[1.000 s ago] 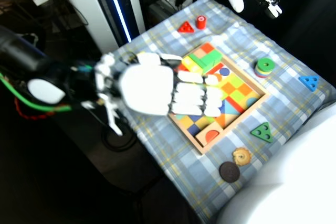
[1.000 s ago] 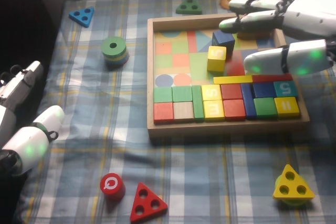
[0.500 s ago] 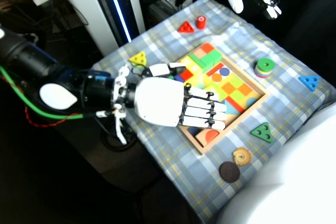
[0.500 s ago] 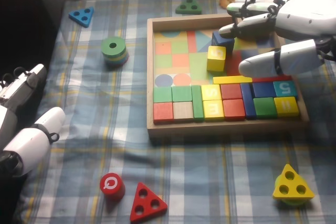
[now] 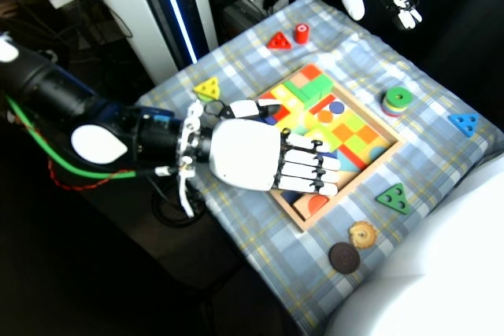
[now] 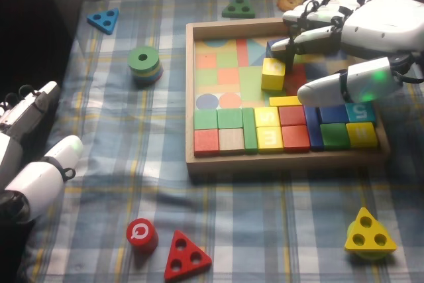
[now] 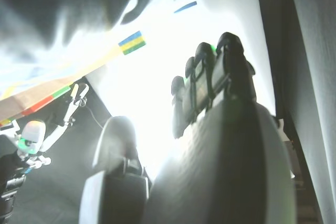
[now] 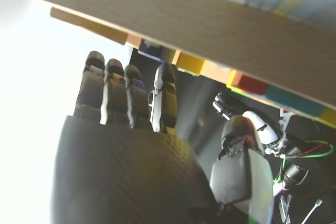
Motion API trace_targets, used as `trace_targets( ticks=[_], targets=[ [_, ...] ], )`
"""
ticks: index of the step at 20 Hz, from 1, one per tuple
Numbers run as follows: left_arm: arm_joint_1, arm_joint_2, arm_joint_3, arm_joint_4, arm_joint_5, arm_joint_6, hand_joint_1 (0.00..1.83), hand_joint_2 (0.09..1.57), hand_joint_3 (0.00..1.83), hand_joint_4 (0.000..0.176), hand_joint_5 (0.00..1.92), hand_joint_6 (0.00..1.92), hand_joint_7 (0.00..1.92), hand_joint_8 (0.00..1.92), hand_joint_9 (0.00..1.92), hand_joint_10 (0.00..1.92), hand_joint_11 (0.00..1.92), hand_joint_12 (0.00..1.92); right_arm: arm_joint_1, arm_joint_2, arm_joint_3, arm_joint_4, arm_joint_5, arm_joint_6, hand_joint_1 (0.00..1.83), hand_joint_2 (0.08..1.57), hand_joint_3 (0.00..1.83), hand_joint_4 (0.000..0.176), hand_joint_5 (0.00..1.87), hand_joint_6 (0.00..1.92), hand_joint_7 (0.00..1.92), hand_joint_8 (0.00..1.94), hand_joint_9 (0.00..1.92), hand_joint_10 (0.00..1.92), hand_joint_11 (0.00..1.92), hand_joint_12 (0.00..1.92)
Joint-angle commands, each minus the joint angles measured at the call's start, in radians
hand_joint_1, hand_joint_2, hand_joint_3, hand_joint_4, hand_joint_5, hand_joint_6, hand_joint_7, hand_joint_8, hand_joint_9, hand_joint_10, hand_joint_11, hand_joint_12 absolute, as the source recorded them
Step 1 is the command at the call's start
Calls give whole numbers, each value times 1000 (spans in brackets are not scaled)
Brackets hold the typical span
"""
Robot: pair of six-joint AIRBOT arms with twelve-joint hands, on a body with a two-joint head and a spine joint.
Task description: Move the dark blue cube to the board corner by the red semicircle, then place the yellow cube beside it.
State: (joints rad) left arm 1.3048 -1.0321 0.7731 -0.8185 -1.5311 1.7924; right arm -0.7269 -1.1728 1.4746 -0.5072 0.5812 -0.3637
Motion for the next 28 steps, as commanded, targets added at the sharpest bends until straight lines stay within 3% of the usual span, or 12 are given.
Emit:
trace_targets(
  ticks=[1, 5, 6, 9, 11, 12, 17, 18, 22, 25, 26, 28],
  targets=[
    [-7, -2, 5, 43, -108, -6, 362, 1361, 0, 83, 254, 1, 201, 2, 178, 5, 0, 0, 16, 17, -7, 31, 67, -17, 0, 997, 0, 136, 343, 0, 17, 0, 0, 0, 0, 0],
    [-6, -3, 5, 43, -108, -6, 373, 1364, 0, 79, 249, 1, 197, 2, 166, 2, 0, 0, 15, 75, -61, 74, 44, -119, 0, 984, 0, 148, 347, 1, 37, 7, 0, 0, 0, 0],
    [-6, -2, 5, 43, -108, -6, 364, 1365, 0, 74, 255, 3, 198, 1, 167, 2, 0, 0, 14, 92, -78, 92, 39, -152, 0, 987, 0, 128, 355, 4, 33, 4, 0, 0, 0, 0],
    [-6, -2, 4, 42, -108, -6, 350, 1372, 3, 67, 257, 2, 200, 1, 171, 3, 0, 0, -4, 131, -104, 136, 34, -193, 0, 963, 0, 154, 349, 1, 21, 0, 0, 0, 0, 0],
    [-6, -3, 4, 41, -108, -6, 366, 1371, 2, 43, 270, 5, 200, 1, 164, 0, 0, 0, -19, 152, -112, 159, 34, -194, 0, 987, 0, 133, 343, 0, 8, 0, 0, 0, 0, 0],
    [-5, -3, 3, 41, -108, -6, 377, 1369, 0, 43, 265, 2, 199, 0, 157, 0, 0, 0, -21, 158, -116, 162, 34, -194, 0, 979, 0, 123, 340, 0, 5, 0, 0, 0, 0, 0],
    [-4, -4, 4, 38, -107, -6, 384, 1372, 1, 39, 280, 3, 210, 1, 183, 8, 0, 0, -21, 165, -132, 187, 92, -196, 0, 970, 0, 133, 333, 0, 14, 2, 0, 0, 0, 0],
    [-4, -3, 4, 38, -107, -6, 388, 1371, 1, 41, 282, 4, 212, 2, 183, 8, 0, 0, -21, 165, -132, 187, 95, -196, 0, 957, 0, 117, 325, 0, 14, 2, 0, 0, 0, 0],
    [-5, -3, 5, 38, -106, -6, 395, 1378, 3, 36, 288, 3, 214, 1, 180, 4, 0, 0, -21, 144, -114, 176, 97, -197, 0, 959, 0, 109, 308, 0, 20, 3, 0, 0, 0, 0],
    [-5, -4, 4, 38, -106, -6, 401, 1378, 1, 52, 277, 0, 205, 0, 174, 2, 0, 0, -20, 114, -94, 171, 97, -197, 0, 960, 0, 131, 317, 4, 40, 9, 0, 0, 0, 0],
    [-5, -4, 4, 38, -106, -7, 400, 1376, 0, 49, 280, 1, 206, 1, 182, 5, 0, 0, -20, 99, -85, 167, 96, -197, 0, 975, 5, 124, 317, 4, 45, 10, 0, 0, 0, 0],
    [-5, -4, 4, 38, -106, -7, 383, 1377, 1, 41, 284, 3, 213, 3, 192, 8, 0, 0, -14, 84, -75, 157, 90, -197, 0, 1023, 21, 137, 292, 0, 38, 4, 0, 0, 0, 0]
  ],
)
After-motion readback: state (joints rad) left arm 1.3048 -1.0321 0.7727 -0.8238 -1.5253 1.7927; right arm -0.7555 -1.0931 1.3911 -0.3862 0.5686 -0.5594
